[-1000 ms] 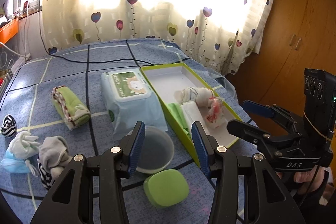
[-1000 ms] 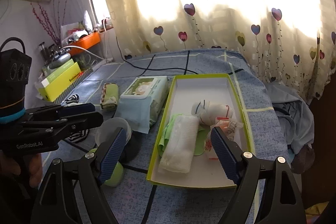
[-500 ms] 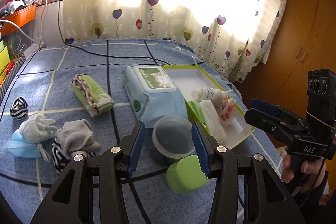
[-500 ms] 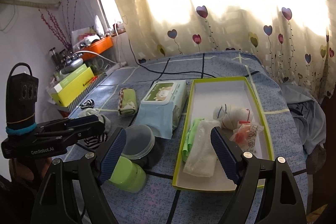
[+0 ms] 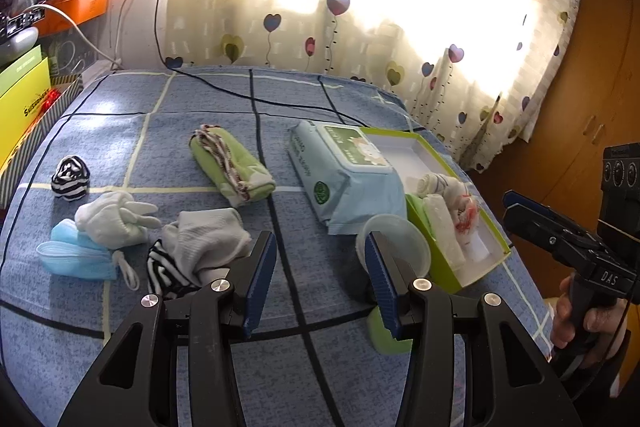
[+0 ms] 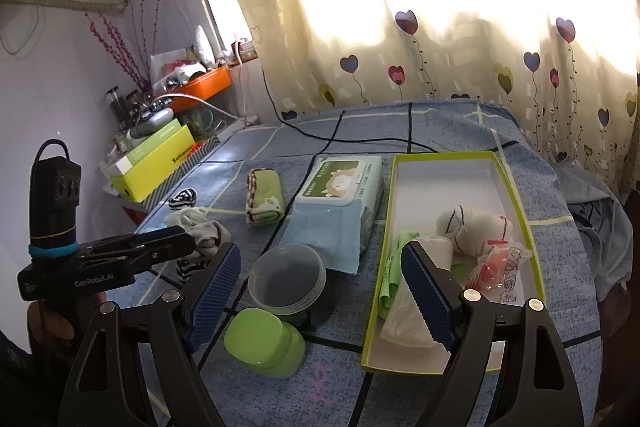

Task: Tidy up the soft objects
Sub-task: 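Withdraw both open grippers from the box toward the remaining soft items, then close right gripper on grey sock while left gripper approaches blue face mask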

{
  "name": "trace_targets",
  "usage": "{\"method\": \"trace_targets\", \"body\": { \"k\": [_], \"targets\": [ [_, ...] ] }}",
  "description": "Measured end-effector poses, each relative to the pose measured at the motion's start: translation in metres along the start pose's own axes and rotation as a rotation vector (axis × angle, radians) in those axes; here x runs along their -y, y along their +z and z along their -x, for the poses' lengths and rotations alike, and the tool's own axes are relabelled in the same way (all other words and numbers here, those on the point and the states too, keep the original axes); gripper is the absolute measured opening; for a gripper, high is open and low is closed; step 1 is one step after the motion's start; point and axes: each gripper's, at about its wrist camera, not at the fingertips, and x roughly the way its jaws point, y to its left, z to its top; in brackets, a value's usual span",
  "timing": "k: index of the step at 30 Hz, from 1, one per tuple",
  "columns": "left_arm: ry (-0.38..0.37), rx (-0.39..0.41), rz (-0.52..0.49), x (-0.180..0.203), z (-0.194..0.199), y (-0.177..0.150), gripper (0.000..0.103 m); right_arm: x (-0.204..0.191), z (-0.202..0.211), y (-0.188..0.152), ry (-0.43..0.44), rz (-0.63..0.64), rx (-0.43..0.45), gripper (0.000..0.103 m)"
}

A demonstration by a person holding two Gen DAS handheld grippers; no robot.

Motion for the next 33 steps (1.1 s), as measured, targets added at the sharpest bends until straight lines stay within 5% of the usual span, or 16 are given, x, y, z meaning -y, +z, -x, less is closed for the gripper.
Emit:
{"method": "trace_targets", "body": {
  "k": [33],
  "targets": [
    [0.190, 0.059, 0.264, -0.135, 0.037, -0.016, 0.047, -0.115, -0.094, 0.022, 0.110, 0.209, -0.158, 0.083]
  ]
}}
